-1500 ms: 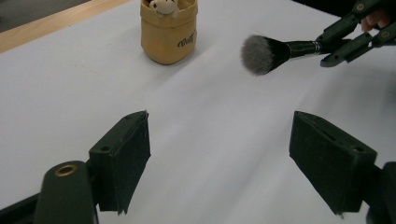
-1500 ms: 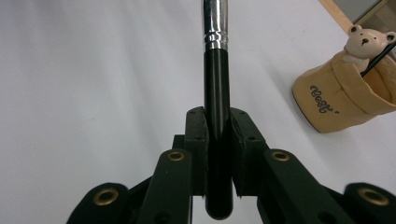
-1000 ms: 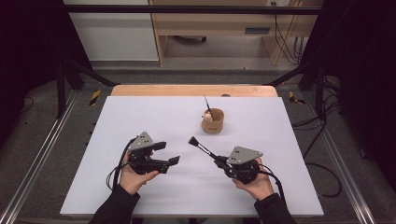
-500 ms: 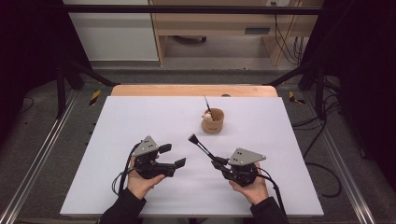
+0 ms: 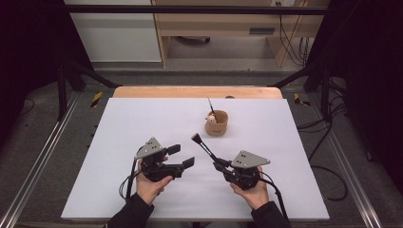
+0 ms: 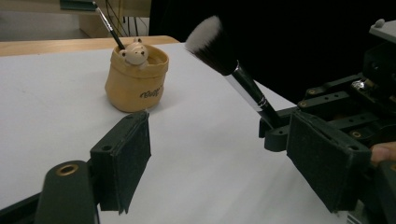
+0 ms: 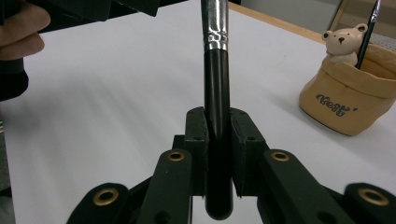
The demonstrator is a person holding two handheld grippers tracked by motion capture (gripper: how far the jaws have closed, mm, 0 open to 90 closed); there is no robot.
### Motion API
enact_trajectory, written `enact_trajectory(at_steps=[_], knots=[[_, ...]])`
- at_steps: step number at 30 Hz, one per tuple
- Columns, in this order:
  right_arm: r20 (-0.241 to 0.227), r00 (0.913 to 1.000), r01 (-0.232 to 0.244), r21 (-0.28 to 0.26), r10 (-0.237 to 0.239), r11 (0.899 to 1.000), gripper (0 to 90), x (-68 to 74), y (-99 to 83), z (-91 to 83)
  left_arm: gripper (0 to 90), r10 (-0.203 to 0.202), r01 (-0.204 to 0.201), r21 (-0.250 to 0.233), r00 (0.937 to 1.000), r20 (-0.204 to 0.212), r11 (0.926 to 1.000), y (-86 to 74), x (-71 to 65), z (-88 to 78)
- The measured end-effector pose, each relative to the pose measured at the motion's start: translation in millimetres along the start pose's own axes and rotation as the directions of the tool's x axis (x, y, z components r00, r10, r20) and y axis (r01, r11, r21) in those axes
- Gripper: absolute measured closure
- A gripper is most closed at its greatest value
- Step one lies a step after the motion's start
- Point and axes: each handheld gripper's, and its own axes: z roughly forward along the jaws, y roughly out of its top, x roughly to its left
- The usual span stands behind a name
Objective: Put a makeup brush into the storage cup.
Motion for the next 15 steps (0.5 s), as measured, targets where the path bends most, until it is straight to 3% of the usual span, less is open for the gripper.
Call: enact_trajectory(at_steps=[15], knots=[[0.000, 1.0000, -0.004, -0.026, 0.004, 1.000, 79.4, 3.8, 3.6, 0.6, 23.4, -0.042, 0.043, -0.038, 0.9987, 0.028, 0.9983, 3.0, -7.1, 15.5]])
